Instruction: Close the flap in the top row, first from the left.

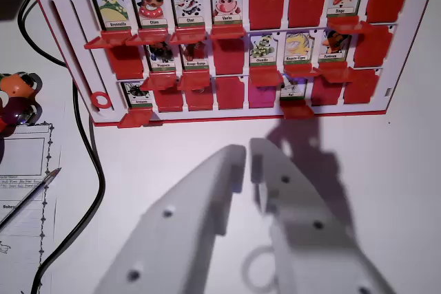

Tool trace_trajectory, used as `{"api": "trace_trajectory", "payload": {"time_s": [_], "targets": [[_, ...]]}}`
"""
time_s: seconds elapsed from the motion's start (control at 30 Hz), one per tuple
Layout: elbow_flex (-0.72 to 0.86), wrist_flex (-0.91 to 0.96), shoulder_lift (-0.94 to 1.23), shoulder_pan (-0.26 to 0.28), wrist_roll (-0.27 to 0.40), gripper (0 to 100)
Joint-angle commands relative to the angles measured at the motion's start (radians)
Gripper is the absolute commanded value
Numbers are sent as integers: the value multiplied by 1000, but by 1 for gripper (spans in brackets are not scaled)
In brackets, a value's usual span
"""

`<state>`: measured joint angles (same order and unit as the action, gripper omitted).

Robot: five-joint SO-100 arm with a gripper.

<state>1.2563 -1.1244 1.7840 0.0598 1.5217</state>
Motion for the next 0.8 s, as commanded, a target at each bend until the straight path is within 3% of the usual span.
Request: {"api": "trace_trajectory", "payload": {"time_s": [0.0,0.23,0.47,0.77], "targets": [[-91,2,-2,23,-2,0],[-150,-5,-100,61,-64,0],[-196,26,-204,124,-181,0],[-270,61,-345,215,-238,0]]}}
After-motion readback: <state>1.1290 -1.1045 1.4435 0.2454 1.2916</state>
